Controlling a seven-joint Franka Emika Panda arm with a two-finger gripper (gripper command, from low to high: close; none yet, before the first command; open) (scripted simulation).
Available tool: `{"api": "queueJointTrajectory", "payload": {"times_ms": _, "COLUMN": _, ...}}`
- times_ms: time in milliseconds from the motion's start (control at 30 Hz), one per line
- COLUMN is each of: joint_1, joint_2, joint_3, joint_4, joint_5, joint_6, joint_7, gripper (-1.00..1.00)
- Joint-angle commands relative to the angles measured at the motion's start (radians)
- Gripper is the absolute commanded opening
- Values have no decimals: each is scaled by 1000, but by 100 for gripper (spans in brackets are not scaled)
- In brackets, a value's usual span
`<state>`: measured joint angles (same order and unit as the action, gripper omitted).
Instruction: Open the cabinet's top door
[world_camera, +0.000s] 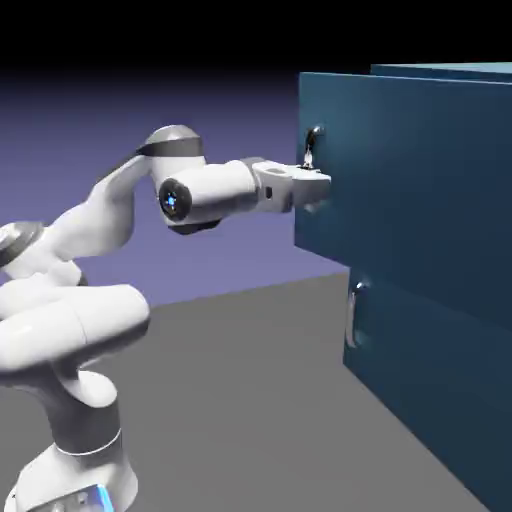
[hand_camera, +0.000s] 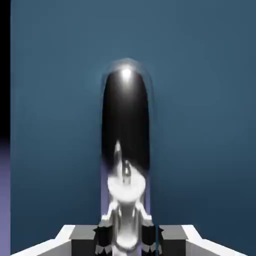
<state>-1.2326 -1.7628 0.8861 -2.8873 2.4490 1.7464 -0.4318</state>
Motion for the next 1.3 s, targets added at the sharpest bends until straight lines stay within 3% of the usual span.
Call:
{"api": "queueJointTrajectory", "payload": {"times_ms": 0, "joint_1": -6, "joint_2": 0, "joint_3": -25, "joint_4": -21, "joint_5": -15, "joint_6": -42, "joint_7": -10, "gripper": -100}}
{"api": "queueJointTrajectory", "payload": {"times_ms": 333, "joint_1": -195, "joint_2": 34, "joint_3": -253, "joint_4": -138, "joint_5": -150, "joint_6": -477, "joint_7": -90, "gripper": -100}}
{"api": "queueJointTrajectory", "payload": {"times_ms": 767, "joint_1": -531, "joint_2": 431, "joint_3": -508, "joint_4": -57, "joint_5": -573, "joint_6": -1017, "joint_7": -436, "gripper": -100}}
{"api": "queueJointTrajectory", "payload": {"times_ms": 1000, "joint_1": -663, "joint_2": 685, "joint_3": -522, "joint_4": 81, "joint_5": -838, "joint_6": -1178, "joint_7": -687, "gripper": -100}}
{"api": "queueJointTrajectory", "payload": {"times_ms": 1267, "joint_1": -721, "joint_2": 975, "joint_3": -505, "joint_4": 274, "joint_5": -1126, "joint_6": -1224, "joint_7": -943, "gripper": -100}}
